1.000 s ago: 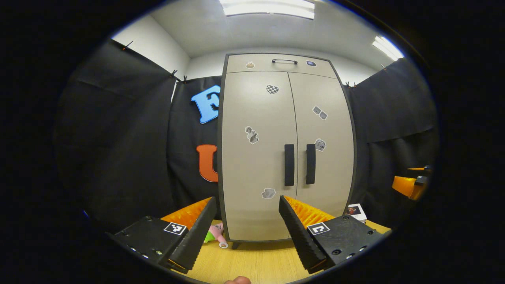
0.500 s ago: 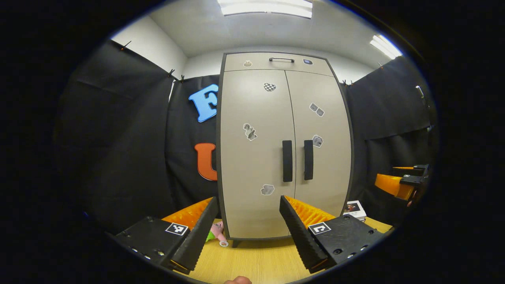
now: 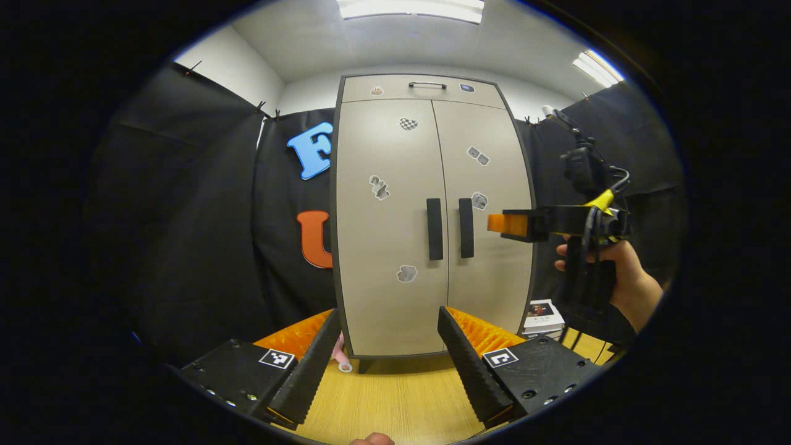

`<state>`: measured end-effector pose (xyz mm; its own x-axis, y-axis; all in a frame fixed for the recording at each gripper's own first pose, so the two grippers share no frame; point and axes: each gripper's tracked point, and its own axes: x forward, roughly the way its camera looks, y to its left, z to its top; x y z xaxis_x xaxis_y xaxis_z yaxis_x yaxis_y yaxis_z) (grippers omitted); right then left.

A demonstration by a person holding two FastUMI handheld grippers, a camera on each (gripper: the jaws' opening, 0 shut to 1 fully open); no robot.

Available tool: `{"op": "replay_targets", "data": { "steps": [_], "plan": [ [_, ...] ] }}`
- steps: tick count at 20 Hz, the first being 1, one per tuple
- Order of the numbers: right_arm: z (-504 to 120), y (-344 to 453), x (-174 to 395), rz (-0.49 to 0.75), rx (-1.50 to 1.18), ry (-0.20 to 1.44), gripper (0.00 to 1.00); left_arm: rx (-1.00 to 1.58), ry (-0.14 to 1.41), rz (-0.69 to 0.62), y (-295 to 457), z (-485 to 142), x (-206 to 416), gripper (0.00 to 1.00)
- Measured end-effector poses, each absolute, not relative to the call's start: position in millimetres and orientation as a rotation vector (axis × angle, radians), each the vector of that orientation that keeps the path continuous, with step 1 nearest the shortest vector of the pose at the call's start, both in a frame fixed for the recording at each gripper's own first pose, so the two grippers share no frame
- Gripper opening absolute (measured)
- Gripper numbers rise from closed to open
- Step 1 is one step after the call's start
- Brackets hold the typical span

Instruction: Open the right door of the double-door shoe cabinet with the right hand, and open the left door with the left hand.

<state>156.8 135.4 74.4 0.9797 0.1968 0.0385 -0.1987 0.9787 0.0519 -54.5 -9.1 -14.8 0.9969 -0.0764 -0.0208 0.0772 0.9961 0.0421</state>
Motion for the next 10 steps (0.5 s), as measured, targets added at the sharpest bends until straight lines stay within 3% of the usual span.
{"op": "replay_targets", "data": {
  "steps": [10],
  "plan": [
    [81, 156, 249, 0.099, -0.055, -0.027, 1.00, 0.020, 0.062, -0.029, 21, -39, -65, 0.96]
  ]
}}
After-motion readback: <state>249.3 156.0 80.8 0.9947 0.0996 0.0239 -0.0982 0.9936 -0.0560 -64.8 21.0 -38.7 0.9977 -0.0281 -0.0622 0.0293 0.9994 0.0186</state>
